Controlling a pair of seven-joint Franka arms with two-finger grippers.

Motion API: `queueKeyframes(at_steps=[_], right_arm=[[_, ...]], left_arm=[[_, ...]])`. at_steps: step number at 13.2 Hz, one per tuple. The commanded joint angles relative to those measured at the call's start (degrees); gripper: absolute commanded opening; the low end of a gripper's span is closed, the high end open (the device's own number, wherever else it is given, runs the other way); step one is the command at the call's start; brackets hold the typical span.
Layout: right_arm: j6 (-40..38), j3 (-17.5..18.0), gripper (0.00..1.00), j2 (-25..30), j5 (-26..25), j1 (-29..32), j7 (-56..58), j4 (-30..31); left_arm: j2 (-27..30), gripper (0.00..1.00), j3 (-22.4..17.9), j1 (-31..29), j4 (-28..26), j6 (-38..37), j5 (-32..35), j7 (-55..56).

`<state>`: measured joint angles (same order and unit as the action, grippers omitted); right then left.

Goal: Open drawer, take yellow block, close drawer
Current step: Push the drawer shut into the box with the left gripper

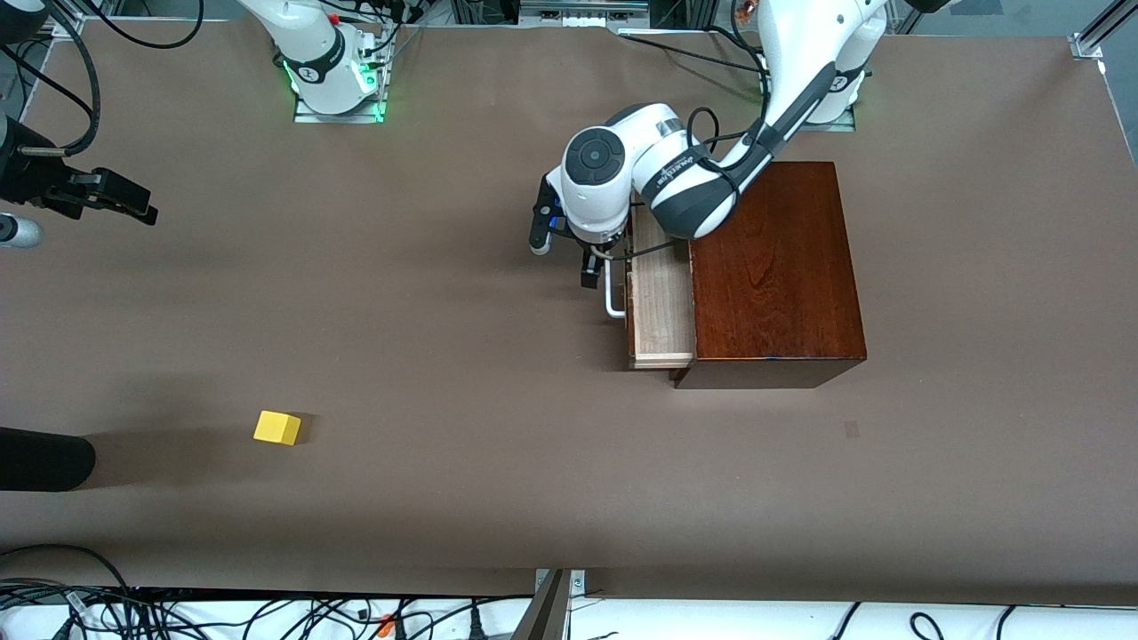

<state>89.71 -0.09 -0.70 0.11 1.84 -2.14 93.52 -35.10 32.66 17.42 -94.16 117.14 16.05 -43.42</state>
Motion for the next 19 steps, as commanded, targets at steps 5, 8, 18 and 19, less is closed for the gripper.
queueKeyframes(at_steps=[5, 8, 18, 19], right_arm=[[0.1, 0.0, 1.00, -0.6, 0.9, 0.0, 0.5, -1.4], [0.2, -0.1, 1.00, -0.6, 0.8, 0.0, 0.4, -1.5], [0.1, 0.0, 1.00, -0.5, -0.1, 0.0, 0.6, -1.5], [0.1, 0.0, 1.00, -0.5, -0.1, 0.0, 0.6, -1.5]], left_arm=[[1.3, 1.00, -1.0, -6.9, -0.5, -3.3, 3.9, -2.5], [1.5, 1.00, -1.0, -8.2, -0.5, -3.4, 3.9, -2.5], [2.0, 1.00, -1.1, -11.2, -0.4, -4.6, 3.9, -2.5], [2.1, 1.00, -1.1, -11.6, -0.3, -5.1, 3.9, -2.5]])
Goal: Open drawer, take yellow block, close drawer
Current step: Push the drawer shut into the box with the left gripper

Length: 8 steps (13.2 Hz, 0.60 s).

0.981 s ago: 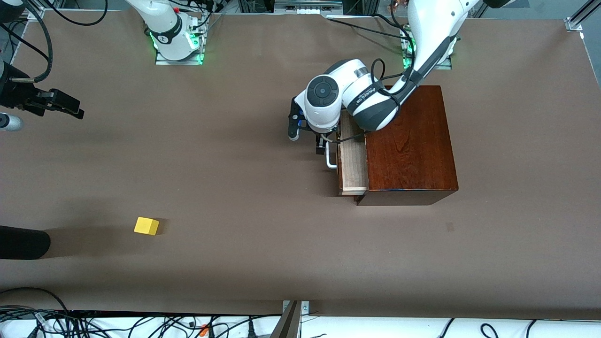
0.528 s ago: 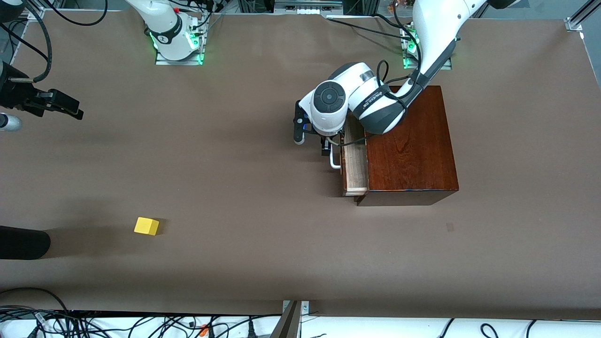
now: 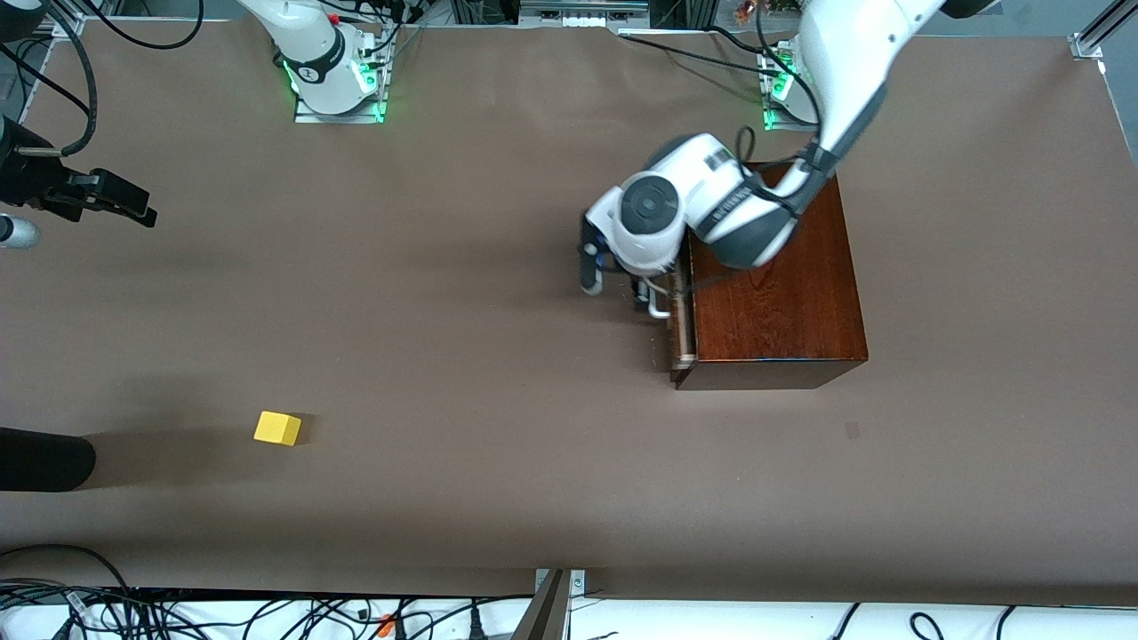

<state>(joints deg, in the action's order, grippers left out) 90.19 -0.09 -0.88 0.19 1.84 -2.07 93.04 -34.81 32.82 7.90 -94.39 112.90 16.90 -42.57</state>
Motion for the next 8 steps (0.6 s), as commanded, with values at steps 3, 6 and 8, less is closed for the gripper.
queueKeyframes(at_steps=[3, 6, 8], right_arm=[[-0.4, 0.0, 1.00, -0.3, -0.5, 0.0, 0.5, -1.0], [-0.4, 0.1, 1.00, -0.4, -1.1, 0.0, 0.4, -1.0], [-0.3, 0.1, 1.00, -0.4, -1.1, 0.0, 0.4, -1.0]], left_arm=[[1.7, 1.00, -1.2, -2.3, -0.1, -1.0, 3.0, -3.3], [1.7, 1.00, -0.6, -1.1, 1.7, -0.3, 2.0, -2.1], [1.8, 1.00, 2.6, -1.0, 3.3, -0.4, -1.0, -0.6]])
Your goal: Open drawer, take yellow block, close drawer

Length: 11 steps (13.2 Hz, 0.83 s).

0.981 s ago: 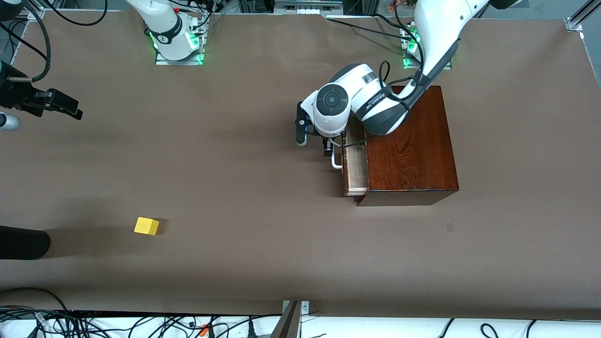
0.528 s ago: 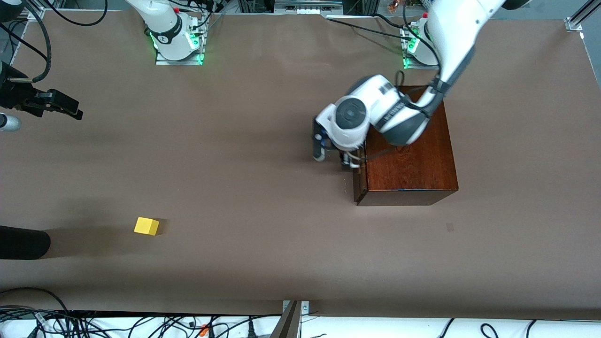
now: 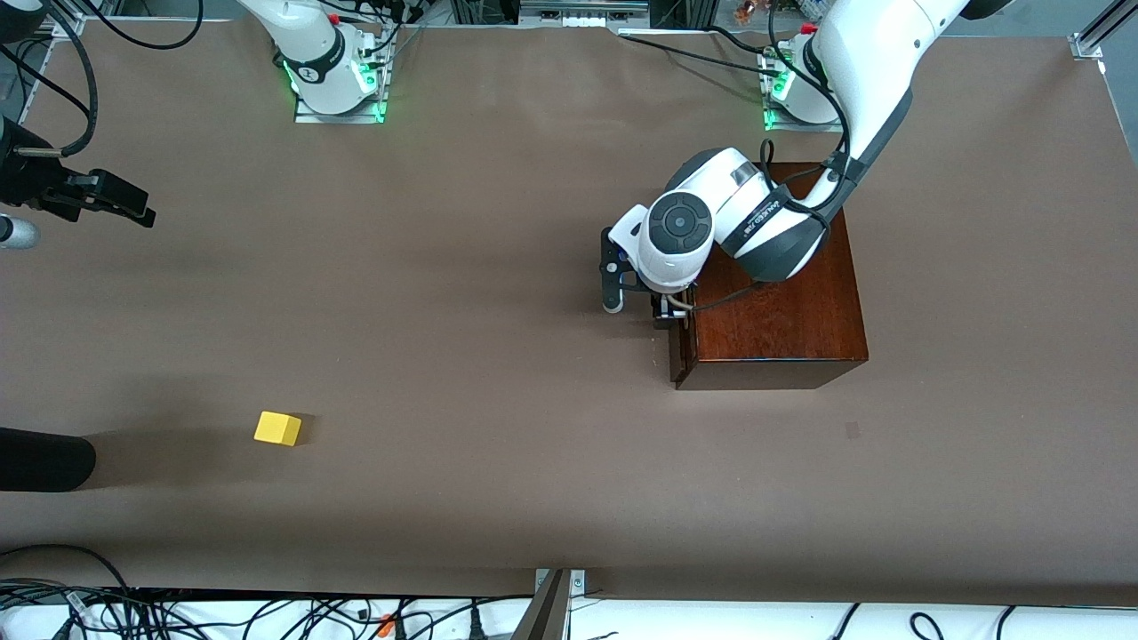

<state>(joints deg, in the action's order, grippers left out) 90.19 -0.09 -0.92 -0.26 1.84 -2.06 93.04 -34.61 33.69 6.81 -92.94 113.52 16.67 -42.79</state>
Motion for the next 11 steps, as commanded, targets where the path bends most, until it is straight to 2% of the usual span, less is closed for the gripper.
queueKeyframes(at_steps=[1, 4, 6, 9, 11], right_arm=[[-0.3, 0.1, 1.00, -0.4, -0.6, 0.0, 0.4, -1.0], [-0.3, 0.1, 1.00, -0.5, -0.6, 0.0, 0.4, -1.0], [0.0, 0.1, 1.00, -0.5, -0.6, 0.0, 0.4, -1.0], [0.1, 0.1, 1.00, -0.5, -0.6, 0.0, 0.5, -0.9], [0.1, 0.1, 1.00, -0.5, -0.6, 0.0, 0.5, -0.9]], left_arm=[[1.8, 1.00, 3.2, -0.4, 2.6, -1.2, -2.3, 0.3], [5.6, 1.00, 4.7, -0.7, 2.8, -3.8, -3.8, 3.5], [9.5, 1.00, 4.5, -2.3, 3.9, -12.0, -6.5, 8.6], [13.7, 1.00, 4.5, -6.6, 7.8, -24.4, -6.6, 15.5], [15.5, 1.00, 4.1, -10.0, 10.0, -29.9, -6.5, 20.4]])
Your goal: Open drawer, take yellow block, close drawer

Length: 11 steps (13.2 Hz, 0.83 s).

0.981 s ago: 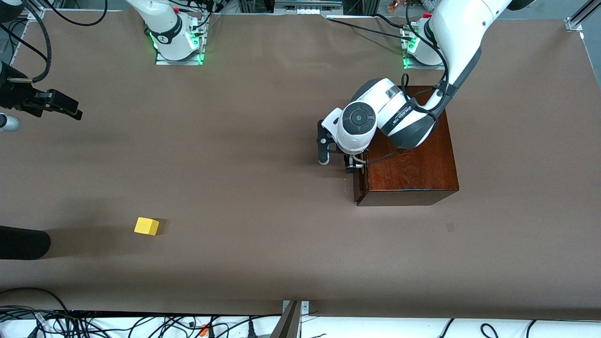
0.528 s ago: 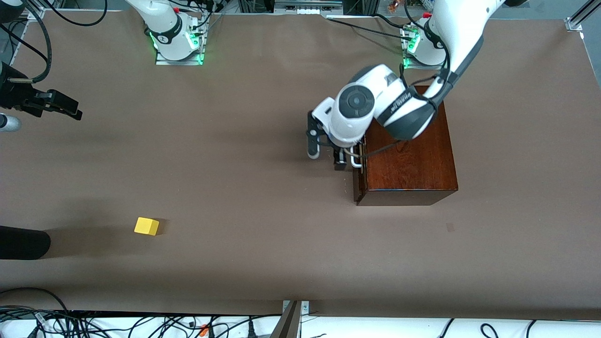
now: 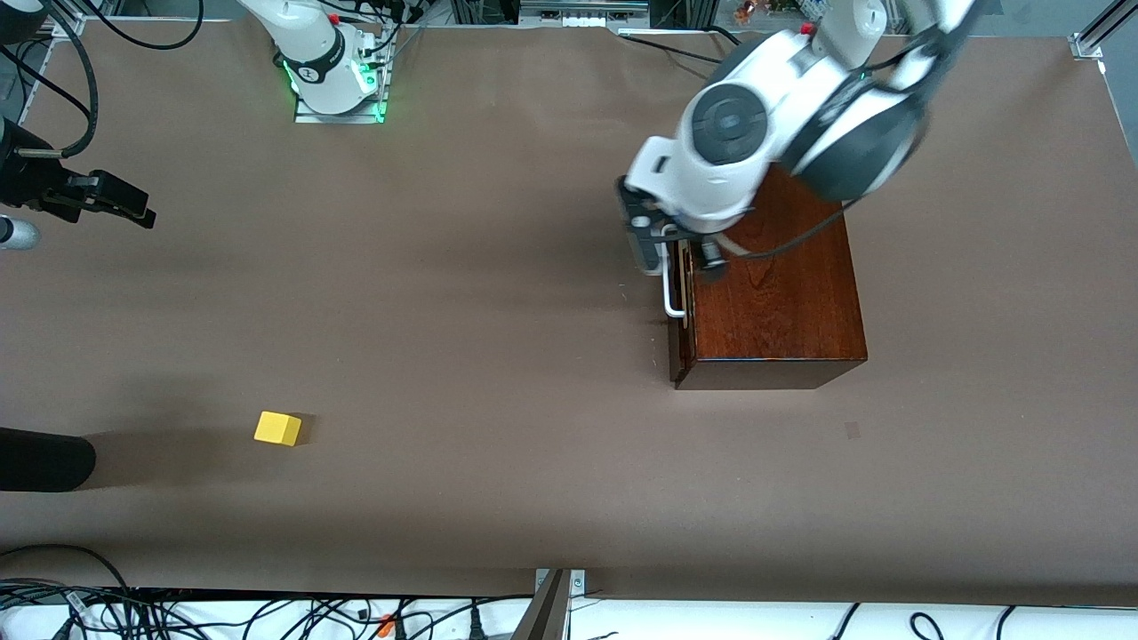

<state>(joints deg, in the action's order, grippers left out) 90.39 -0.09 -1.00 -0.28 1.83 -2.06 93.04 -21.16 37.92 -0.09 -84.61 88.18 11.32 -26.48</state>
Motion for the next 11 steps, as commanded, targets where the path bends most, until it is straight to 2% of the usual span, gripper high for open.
queueKeyframes(at_steps=[1, 4, 5, 7, 8, 11], right_arm=[[-0.1, 0.1, 1.00, -0.4, -0.6, 0.0, 0.5, -0.9], [-0.1, 0.1, 1.00, -0.4, -0.8, 0.0, 0.5, -0.9], [-0.1, 0.1, 1.00, -0.5, -0.8, 0.0, 0.5, -0.9], [-0.1, 0.1, 1.00, -0.5, -0.8, 0.0, 0.5, -0.9], [-0.1, 0.1, 1.00, -0.4, -0.8, 0.0, 0.5, -0.9], [-0.1, 0.1, 1.00, -0.4, -0.9, 0.0, 0.6, -0.9]], left_arm=[[2.5, 1.00, -0.2, -5.3, 2.3, -5.9, -1.0, 5.1], [4.4, 1.00, -0.6, -11.7, 3.3, -6.8, -0.4, 7.3], [6.4, 1.00, -3.9, -10.7, 3.0, -6.5, -0.8, 9.0], [8.7, 1.00, -16.7, -3.2, 2.9, -6.4, -2.3, 10.7], [11.3, 1.00, -21.9, -1.9, 1.9, -5.3, -4.4, 11.0], [18.1, 1.00, -33.4, 1.6, -4.4, 3.5, -5.9, 12.7]])
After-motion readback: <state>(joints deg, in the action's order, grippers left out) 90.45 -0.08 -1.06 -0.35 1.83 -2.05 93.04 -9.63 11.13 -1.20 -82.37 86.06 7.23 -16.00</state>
